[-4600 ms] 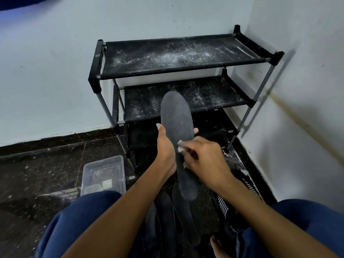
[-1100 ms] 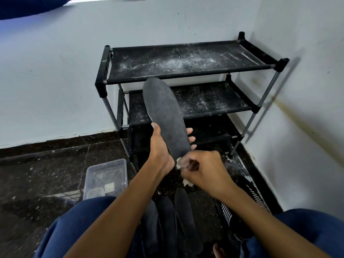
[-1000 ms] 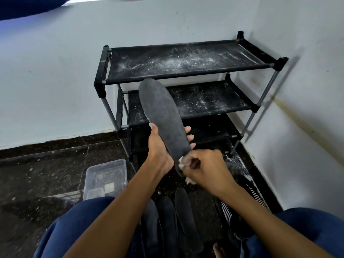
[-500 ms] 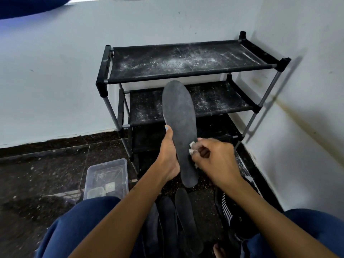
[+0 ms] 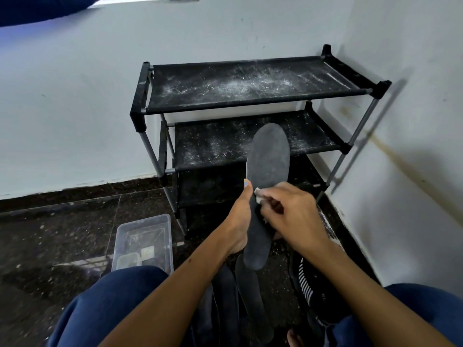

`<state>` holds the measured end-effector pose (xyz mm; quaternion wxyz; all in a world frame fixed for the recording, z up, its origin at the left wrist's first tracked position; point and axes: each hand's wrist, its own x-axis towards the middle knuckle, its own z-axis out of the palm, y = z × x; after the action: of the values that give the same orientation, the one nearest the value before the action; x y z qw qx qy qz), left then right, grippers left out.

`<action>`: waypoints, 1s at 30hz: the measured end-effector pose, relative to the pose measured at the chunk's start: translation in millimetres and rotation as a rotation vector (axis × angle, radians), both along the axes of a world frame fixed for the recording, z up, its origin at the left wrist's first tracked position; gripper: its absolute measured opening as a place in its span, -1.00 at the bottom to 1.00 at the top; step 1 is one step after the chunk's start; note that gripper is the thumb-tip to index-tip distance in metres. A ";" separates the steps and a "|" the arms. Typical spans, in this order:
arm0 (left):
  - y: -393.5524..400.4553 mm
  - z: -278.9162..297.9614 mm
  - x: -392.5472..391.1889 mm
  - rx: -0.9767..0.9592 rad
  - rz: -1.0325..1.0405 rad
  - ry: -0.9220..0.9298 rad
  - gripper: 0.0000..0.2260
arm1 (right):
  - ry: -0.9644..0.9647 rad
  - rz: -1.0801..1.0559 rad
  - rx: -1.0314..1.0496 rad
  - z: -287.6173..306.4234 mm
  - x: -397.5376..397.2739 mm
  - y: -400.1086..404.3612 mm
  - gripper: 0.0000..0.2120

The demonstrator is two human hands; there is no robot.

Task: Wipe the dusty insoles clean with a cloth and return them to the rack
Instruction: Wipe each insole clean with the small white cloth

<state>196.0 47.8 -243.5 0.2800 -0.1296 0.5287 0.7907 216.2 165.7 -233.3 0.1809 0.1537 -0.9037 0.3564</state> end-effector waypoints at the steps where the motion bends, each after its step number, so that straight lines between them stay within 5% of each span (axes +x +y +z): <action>1: 0.3 0.3 1.1 -0.026 -0.053 0.003 -0.36 | 0.019 -0.023 -0.001 1.6 -2.9 3.4 -0.80; 6: 2.9 -6.3 1.2 -0.115 -0.235 0.013 -0.24 | 0.045 -0.326 -0.038 10.7 -16.5 24.2 -0.83; 11: 1.1 -5.4 -1.8 -0.099 -0.142 0.066 -0.46 | -0.048 -0.028 -0.064 0.6 -5.2 4.5 -0.81; 16: -8.9 -2.4 -7.7 0.021 -0.057 0.066 -0.39 | -0.147 0.119 -0.135 -0.2 -3.0 -2.2 -0.80; 24: -0.5 -9.3 -0.2 0.025 -0.270 0.011 -0.27 | 0.029 -0.318 -0.073 8.7 -18.4 28.4 -0.82; 30: -0.1 -9.1 2.0 -0.043 -0.197 0.011 -0.32 | 0.053 0.052 -0.008 -1.2 -2.3 -0.6 -0.79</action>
<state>197.9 47.6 -252.7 0.3507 -0.0785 0.5572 0.7486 214.0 165.2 -234.4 0.1962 0.1857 -0.8928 0.3604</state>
